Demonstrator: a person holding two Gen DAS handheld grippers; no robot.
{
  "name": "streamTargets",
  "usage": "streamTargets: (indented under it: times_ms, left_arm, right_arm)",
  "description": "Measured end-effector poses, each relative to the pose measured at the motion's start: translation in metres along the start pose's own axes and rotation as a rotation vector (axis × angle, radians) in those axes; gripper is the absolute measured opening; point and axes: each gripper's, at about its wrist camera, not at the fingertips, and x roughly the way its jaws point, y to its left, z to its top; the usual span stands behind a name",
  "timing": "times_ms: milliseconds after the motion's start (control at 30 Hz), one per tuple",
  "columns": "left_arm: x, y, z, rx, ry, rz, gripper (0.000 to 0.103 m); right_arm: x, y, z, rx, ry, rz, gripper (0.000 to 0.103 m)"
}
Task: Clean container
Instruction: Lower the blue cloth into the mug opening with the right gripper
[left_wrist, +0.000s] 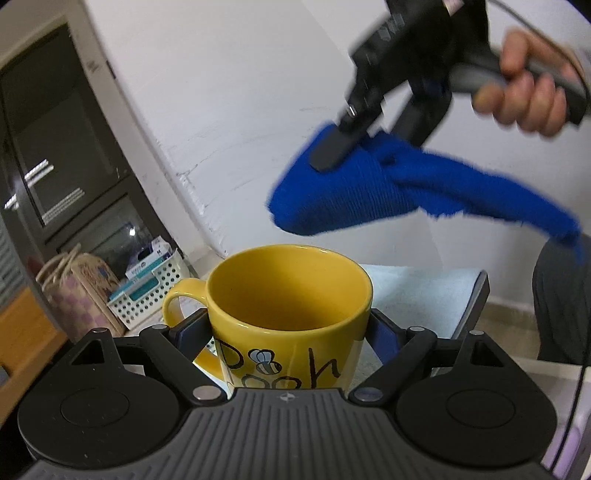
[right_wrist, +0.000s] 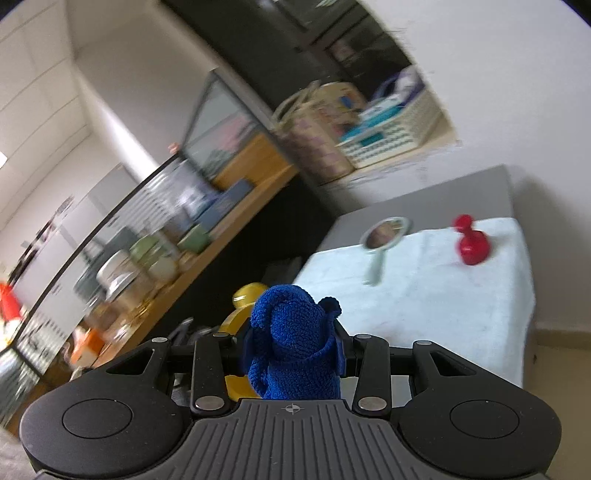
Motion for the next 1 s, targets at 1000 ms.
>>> streamTargets:
  times_ms: [1000]
  left_arm:
    - [-0.007, -0.049, -0.006, 0.209, -0.035, 0.005, 0.091]
  right_arm:
    - [0.09, 0.076, -0.01, -0.485, 0.4, -0.205, 0.041]
